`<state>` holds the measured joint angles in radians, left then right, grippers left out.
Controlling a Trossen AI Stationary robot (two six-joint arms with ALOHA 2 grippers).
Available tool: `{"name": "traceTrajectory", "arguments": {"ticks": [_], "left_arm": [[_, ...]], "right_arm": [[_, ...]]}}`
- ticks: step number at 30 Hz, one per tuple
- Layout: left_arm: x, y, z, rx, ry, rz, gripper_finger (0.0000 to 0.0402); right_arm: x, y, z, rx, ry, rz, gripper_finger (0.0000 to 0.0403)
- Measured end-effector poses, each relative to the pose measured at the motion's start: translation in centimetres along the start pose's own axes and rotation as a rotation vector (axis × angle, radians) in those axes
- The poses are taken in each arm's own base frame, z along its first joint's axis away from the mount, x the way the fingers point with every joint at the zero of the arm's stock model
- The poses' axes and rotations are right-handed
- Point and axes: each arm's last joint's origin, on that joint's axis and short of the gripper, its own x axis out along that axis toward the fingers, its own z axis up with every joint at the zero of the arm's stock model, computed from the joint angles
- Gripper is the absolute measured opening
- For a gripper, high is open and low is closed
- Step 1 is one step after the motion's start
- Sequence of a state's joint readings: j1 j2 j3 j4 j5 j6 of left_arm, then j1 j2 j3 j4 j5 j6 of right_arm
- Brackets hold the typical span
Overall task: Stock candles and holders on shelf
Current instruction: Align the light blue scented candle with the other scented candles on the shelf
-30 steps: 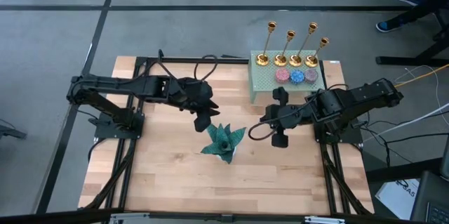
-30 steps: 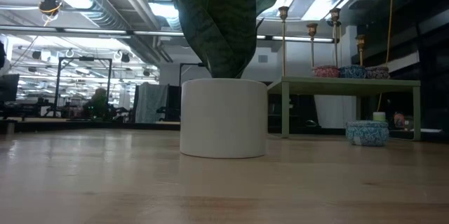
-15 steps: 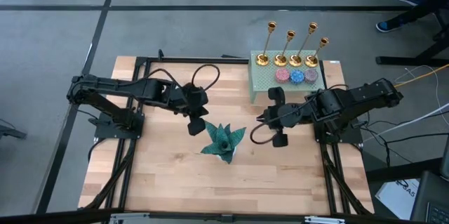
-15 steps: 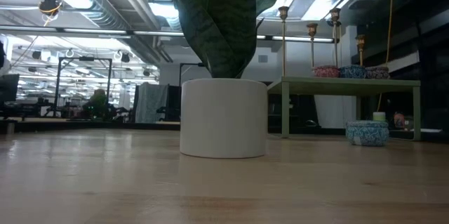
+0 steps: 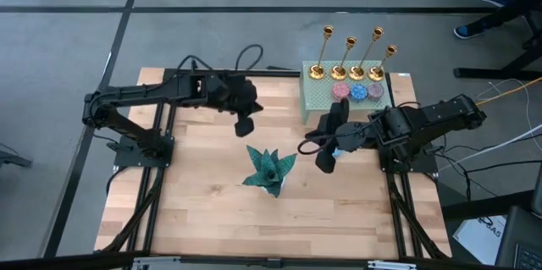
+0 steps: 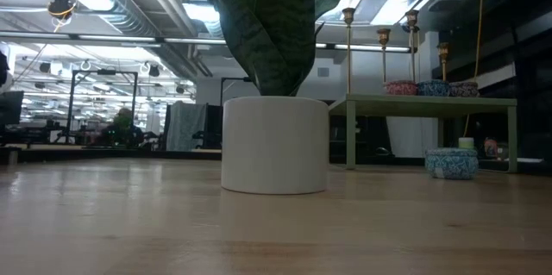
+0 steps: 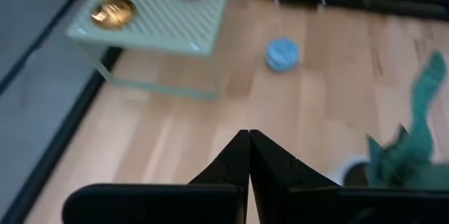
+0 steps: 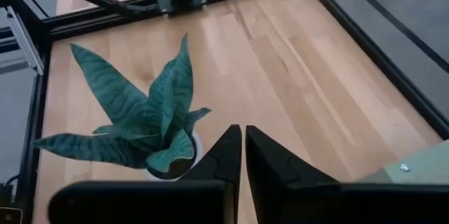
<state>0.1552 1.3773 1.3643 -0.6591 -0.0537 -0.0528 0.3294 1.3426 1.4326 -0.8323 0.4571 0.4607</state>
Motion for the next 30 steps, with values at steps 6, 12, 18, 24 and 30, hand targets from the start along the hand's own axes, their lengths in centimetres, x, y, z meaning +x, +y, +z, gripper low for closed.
{"name": "traceTrajectory", "arguments": {"ticks": [6, 12, 18, 24, 30], "left_arm": [[0.0, 1.1, 0.7, -0.064, -0.069, 0.024, 0.0005], [0.0, 0.6, 0.7, -0.067, -0.070, 0.009, 0.0006], [0.0, -0.6, 0.6, -0.099, -0.061, -0.022, 0.0006], [0.3, -1.8, 0.4, -0.110, -0.051, -0.013, 0.0006], [0.9, -2.9, 0.2, -0.144, -0.034, -0.023, 0.0006]], "right_arm": [[0.0, 0.1, 0.0, -0.017, 0.011, 0.035, 0.0026], [0.0, 0.1, -0.7, -0.104, 0.112, 0.099, 0.0050], [-0.3, -0.5, -2.1, -0.077, 0.259, 0.058, 0.0143], [-0.7, -1.0, -3.2, -0.085, 0.381, 0.023, 0.0244], [-0.9, -1.6, -3.6, -0.068, 0.384, -0.108, 0.0284]]}}
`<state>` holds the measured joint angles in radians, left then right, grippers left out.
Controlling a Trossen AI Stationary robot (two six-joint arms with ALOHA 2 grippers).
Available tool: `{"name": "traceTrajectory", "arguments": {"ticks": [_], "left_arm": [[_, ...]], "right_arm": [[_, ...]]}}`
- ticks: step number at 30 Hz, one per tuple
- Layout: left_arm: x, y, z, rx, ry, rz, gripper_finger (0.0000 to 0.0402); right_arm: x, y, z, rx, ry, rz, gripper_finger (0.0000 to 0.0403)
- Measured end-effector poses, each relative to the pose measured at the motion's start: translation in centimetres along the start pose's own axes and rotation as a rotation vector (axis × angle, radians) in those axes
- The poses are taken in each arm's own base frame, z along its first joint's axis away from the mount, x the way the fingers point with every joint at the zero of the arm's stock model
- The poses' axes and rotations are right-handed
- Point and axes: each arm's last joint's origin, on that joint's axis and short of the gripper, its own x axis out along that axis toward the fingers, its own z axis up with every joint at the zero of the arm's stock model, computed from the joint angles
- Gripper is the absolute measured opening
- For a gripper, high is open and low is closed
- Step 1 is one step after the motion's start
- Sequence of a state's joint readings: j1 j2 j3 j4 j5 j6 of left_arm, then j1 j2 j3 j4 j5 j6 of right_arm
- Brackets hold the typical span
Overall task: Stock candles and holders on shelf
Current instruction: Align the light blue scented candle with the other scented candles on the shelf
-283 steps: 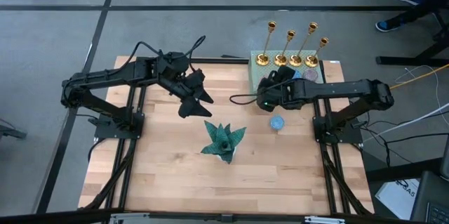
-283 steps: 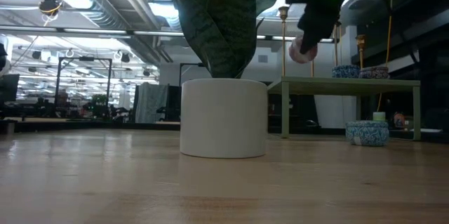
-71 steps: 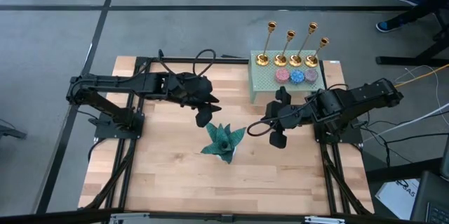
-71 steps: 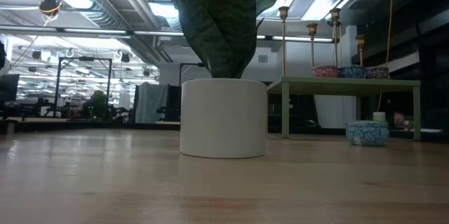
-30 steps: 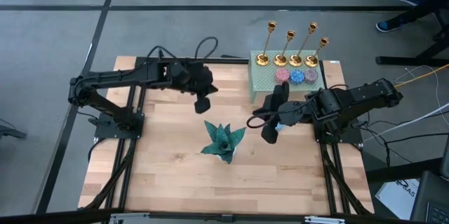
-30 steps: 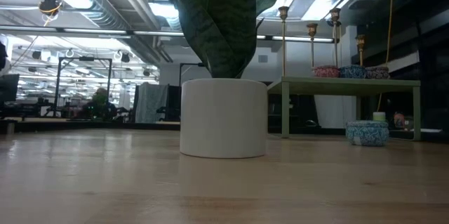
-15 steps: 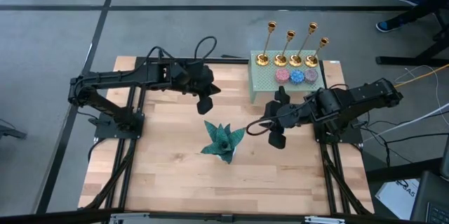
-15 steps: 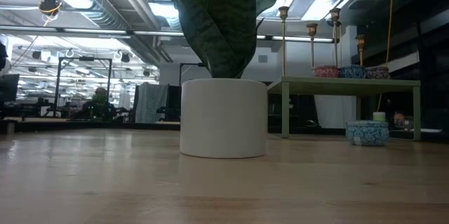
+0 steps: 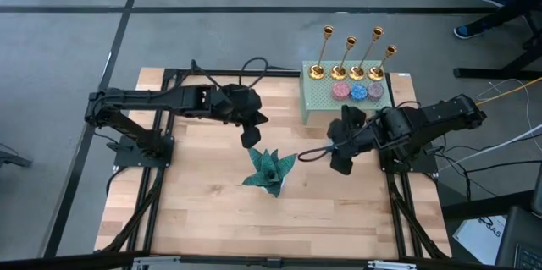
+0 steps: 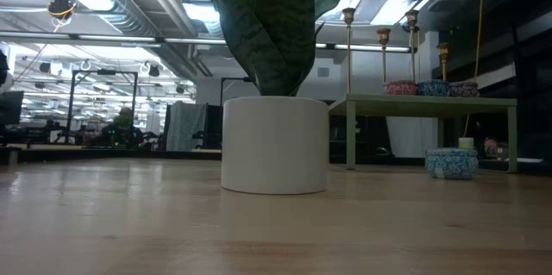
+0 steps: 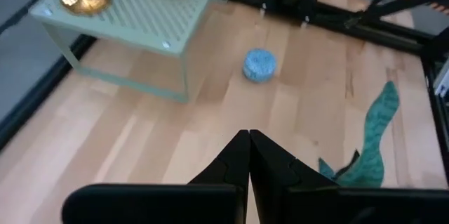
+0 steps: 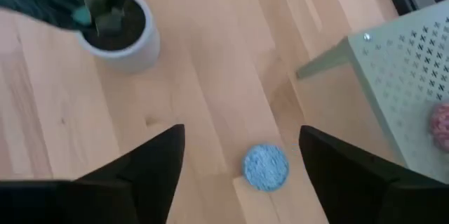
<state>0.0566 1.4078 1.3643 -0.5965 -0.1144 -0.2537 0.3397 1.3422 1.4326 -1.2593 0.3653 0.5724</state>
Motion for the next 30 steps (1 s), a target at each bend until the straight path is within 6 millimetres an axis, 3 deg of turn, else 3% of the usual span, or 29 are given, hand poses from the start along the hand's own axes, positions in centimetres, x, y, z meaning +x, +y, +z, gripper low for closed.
{"name": "traceTrajectory", "arguments": {"ticks": [9, 12, 22, 30], "left_arm": [[0.4, -1.3, -0.4, -0.022, 0.019, -0.031, 0.0006], [0.3, -1.7, -0.6, -0.013, 0.020, -0.044, 0.0006], [0.1, -2.1, -0.6, -0.006, 0.019, -0.056, 0.0006], [0.1, -2.1, -0.4, -0.010, -0.004, -0.062, 0.0006]], "right_arm": [[-0.1, -0.4, -0.6, -0.029, 0.059, -0.040, 0.0281], [0.8, -0.4, -1.0, -0.037, 0.059, -0.085, 0.0283], [8.3, -0.2, -6.5, 0.051, 0.283, -0.120, 0.0307], [13.1, 0.1, -9.6, 0.057, 0.250, -0.041, 0.0312]]}}
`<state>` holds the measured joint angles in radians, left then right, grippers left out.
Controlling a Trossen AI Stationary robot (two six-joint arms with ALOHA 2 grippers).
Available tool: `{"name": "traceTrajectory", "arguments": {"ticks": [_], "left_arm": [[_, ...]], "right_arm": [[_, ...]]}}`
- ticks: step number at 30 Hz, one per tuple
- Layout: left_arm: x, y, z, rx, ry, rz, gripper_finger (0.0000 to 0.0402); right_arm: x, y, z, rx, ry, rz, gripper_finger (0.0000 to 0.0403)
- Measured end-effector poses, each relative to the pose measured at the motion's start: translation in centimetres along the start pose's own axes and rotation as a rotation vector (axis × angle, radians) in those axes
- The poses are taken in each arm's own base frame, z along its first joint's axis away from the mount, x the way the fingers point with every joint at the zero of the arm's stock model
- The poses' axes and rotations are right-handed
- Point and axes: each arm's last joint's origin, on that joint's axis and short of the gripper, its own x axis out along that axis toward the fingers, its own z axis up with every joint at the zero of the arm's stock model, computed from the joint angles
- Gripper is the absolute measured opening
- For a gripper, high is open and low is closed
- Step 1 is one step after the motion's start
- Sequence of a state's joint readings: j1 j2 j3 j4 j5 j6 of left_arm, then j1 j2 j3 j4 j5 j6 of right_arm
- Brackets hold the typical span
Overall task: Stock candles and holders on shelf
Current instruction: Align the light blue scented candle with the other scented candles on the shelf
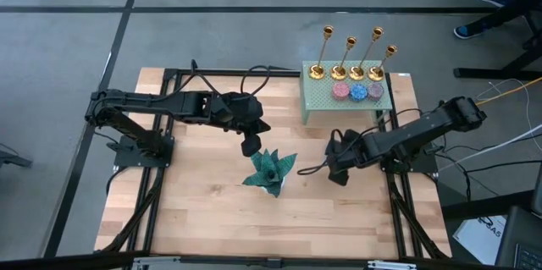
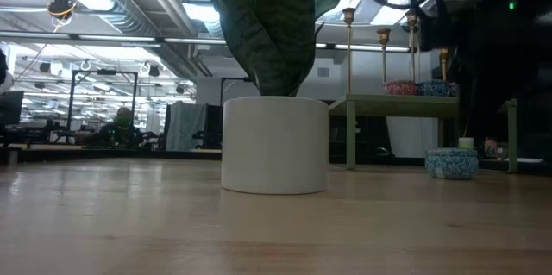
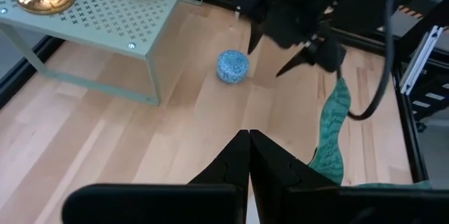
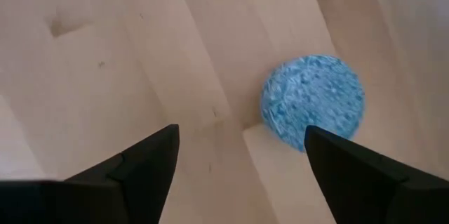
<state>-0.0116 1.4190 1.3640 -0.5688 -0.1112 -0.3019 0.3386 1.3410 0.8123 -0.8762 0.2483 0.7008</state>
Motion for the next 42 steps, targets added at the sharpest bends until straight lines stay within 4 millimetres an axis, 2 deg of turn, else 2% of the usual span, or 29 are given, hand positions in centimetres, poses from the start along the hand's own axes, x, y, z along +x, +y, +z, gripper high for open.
{"name": "traceTrajectory", "arguments": {"ticks": [4, 9, 13, 21, 27, 30, 38, 42], "left_arm": [[0.0, 0.0, 0.1, -0.001, -0.014, -0.004, 0.0006], [0.0, -0.1, 0.3, -0.003, -0.030, -0.009, 0.0006], [0.0, 0.0, 0.3, -0.003, -0.035, 0.005, 0.0006], [0.0, 0.2, 0.4, 0.003, -0.040, 0.025, 0.0006], [0.0, 0.5, 0.5, -0.002, -0.041, 0.031, 0.0006], [0.0, 0.5, 0.5, -0.002, -0.041, 0.031, 0.0006], [0.0, 0.5, 0.4, 0.004, -0.036, 0.031, 0.0006], [0.1, 0.5, 0.4, 0.005, -0.034, 0.031, 0.0006]], "right_arm": [[1.5, -0.1, -0.7, 0.004, -0.027, 0.002, 0.0312], [1.3, -0.1, -0.7, -0.046, -0.005, 0.010, 0.0312], [1.0, -0.2, -0.2, -0.120, -0.051, -0.030, 0.0312], [1.6, -2.5, 1.3, 0.008, -0.022, -0.061, 0.0312], [2.0, -3.9, 2.3, 0.142, 0.035, 0.029, 0.0314], [2.1, -4.2, 2.4, 0.142, 0.033, 0.023, 0.0327], [2.4, -5.4, 2.9, 0.231, 0.036, 0.008, 0.0394], [3.3, -5.7, 2.2, 0.264, 0.064, 0.016, 0.0392]]}}
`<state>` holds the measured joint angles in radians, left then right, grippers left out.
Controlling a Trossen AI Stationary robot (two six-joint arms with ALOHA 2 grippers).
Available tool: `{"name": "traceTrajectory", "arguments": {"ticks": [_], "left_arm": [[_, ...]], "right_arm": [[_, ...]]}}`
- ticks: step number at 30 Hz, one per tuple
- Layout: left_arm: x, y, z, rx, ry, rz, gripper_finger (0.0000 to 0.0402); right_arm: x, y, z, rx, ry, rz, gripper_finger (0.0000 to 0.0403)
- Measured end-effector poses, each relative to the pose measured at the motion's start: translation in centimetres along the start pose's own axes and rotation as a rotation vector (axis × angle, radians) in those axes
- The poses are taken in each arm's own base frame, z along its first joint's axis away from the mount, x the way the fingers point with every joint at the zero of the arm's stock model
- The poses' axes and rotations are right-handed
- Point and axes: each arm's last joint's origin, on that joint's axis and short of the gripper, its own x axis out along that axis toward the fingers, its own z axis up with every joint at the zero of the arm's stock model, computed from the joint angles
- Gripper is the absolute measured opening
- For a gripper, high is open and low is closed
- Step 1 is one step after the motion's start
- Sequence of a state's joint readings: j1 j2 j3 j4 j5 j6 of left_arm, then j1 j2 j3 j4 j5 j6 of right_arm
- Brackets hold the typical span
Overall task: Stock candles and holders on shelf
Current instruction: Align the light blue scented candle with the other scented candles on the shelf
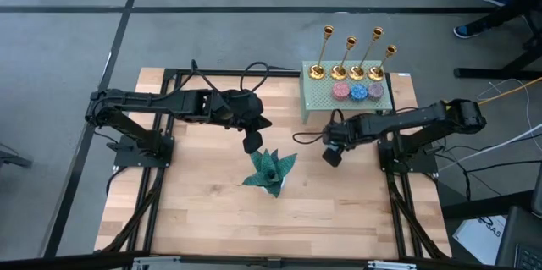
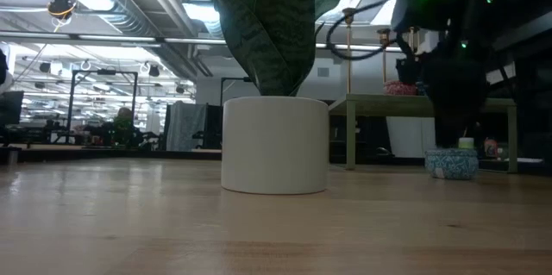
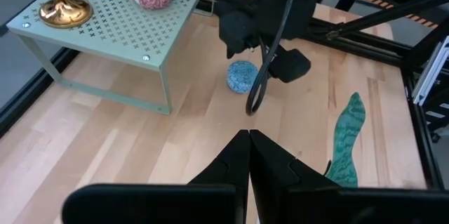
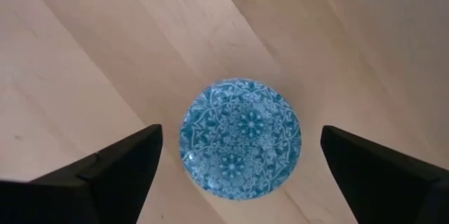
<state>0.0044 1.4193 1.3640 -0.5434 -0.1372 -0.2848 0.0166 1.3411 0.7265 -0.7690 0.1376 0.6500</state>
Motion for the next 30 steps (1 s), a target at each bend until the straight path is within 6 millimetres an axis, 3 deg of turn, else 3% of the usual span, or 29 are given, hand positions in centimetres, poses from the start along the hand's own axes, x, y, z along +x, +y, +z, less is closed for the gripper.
{"name": "traceTrajectory", "arguments": {"ticks": [13, 16, 22, 30], "left_arm": [[0.0, 0.0, -0.1, 0.007, 0.007, 0.001, 0.0006], [0.0, 0.0, -0.1, 0.020, 0.007, 0.001, 0.0006], [0.0, 0.0, -0.1, 0.020, 0.007, 0.001, 0.0006], [0.0, 0.0, -0.1, 0.019, 0.007, 0.001, 0.0006]], "right_arm": [[2.3, -0.7, -1.5, 0.028, -0.004, 0.004, 0.0383], [2.3, -0.7, -1.4, 0.029, -0.010, 0.008, 0.0364], [2.3, -0.4, -1.1, 0.033, -0.039, 0.031, 0.0287], [2.3, -0.3, -1.0, 0.038, -0.037, 0.065, 0.0288]]}}
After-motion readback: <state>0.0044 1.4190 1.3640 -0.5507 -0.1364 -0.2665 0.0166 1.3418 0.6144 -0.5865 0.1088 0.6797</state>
